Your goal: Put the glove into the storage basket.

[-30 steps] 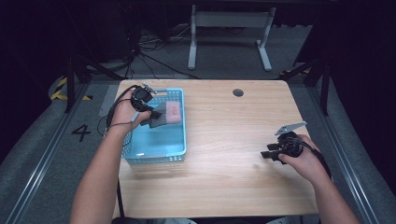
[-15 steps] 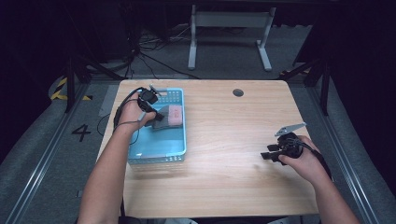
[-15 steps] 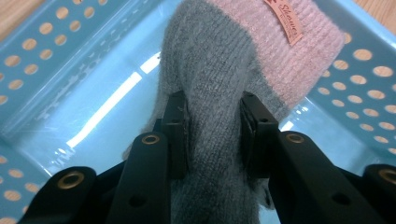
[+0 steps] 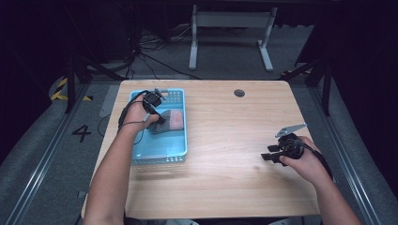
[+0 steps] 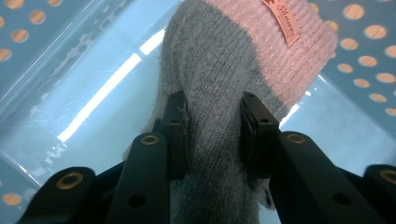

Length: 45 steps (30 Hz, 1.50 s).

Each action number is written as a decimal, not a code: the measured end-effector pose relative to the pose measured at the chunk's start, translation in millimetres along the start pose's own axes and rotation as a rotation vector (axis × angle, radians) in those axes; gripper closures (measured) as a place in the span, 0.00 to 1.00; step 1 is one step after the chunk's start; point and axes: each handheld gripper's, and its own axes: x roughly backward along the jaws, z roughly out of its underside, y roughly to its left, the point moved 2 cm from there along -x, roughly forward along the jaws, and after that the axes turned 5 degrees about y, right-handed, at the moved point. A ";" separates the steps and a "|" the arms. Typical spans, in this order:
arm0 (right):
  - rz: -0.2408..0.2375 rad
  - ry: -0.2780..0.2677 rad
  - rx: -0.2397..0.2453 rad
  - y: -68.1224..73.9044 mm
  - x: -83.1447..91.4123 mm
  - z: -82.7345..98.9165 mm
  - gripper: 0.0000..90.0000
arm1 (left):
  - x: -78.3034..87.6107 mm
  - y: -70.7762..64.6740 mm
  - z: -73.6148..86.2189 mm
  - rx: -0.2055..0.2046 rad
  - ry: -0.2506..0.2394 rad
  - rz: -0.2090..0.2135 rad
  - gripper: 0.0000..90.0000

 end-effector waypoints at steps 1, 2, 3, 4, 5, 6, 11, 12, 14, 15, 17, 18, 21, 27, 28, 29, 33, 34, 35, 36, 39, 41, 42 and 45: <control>0.000 0.000 -0.001 0.2 -0.1 0.1 0.56 | -1.4 0.4 -0.3 0.000 0.005 0.001 0.75; 0.000 0.000 0.000 0.1 0.0 0.1 0.56 | -2.8 1.5 -0.4 -0.003 0.013 0.003 0.75; 0.000 0.001 0.000 0.1 0.1 0.2 0.56 | -3.8 2.2 -0.3 0.000 0.015 0.004 0.74; 0.000 0.001 0.000 0.0 0.2 0.2 0.56 | -5.3 3.3 -0.1 0.001 0.014 0.006 0.74; 0.001 -0.001 0.000 0.1 0.3 0.2 0.55 | -7.2 4.0 0.4 0.011 0.017 0.012 0.74; 0.001 -0.002 0.000 0.1 0.5 0.1 0.55 | -8.2 4.9 0.4 0.010 0.021 0.010 0.74; -0.001 -0.008 0.002 0.3 2.2 0.1 0.55 | -12.9 6.5 1.1 0.016 0.022 0.005 0.73; 0.000 -0.010 0.002 0.3 2.7 0.1 0.56 | -13.4 6.7 1.6 0.022 0.016 0.009 0.72; 0.001 -0.012 0.003 0.4 3.2 0.1 0.55 | -14.0 8.1 2.2 0.014 0.014 -0.004 0.67; 0.001 -0.010 0.006 0.6 3.1 0.0 0.55 | -15.0 8.2 2.2 0.000 0.016 -0.015 0.65; 0.000 -0.008 0.007 1.2 2.3 -0.2 0.55 | -16.7 8.4 2.1 -0.015 0.019 -0.033 0.60; -0.001 -0.005 0.010 1.6 1.8 -0.4 0.55 | -17.2 8.3 2.2 -0.018 0.023 -0.039 0.59; -0.005 -0.002 0.017 2.9 1.1 -0.9 0.55 | -17.7 9.0 2.5 -0.013 0.007 -0.042 0.56; -0.008 0.000 0.021 2.7 0.4 -1.8 0.55 | -8.7 7.3 2.3 -0.012 -0.036 -0.073 0.51; -0.007 0.000 0.022 2.5 0.2 -2.1 0.55 | -6.0 6.5 2.9 -0.016 -0.050 -0.082 0.50; -0.006 0.001 0.022 2.6 0.1 -2.7 0.55 | -4.8 6.1 3.4 -0.018 -0.058 -0.086 0.50; -0.009 -0.006 0.037 3.5 -0.7 -6.3 0.55 | 4.4 1.0 6.1 -0.008 -0.098 -0.080 0.50; -0.008 -0.006 0.041 3.4 -0.9 -7.1 0.55 | 7.7 -1.2 6.9 -0.009 -0.110 -0.082 0.49; -0.008 -0.007 0.043 3.7 -1.5 -8.2 0.55 | 12.5 -4.3 8.0 -0.008 -0.129 -0.083 0.49; -0.010 -0.005 0.045 3.8 -2.0 -9.5 0.55 | 15.7 -6.3 8.8 -0.007 -0.139 -0.086 0.49; -0.012 -0.007 0.049 3.6 -3.5 -13.3 0.54 | 30.0 -15.4 12.0 -0.006 -0.182 -0.089 0.49; -0.017 -0.010 0.055 3.5 -4.4 -16.4 0.54 | 40.3 -23.2 14.6 -0.012 -0.202 -0.092 0.49; -0.016 -0.009 0.059 3.6 -5.0 -17.9 0.54 | 45.3 -27.9 15.9 -0.009 -0.218 -0.087 0.49; -0.022 -0.009 0.066 3.2 -6.3 -22.6 0.54 | 61.6 -45.0 20.6 -0.013 -0.271 -0.065 0.49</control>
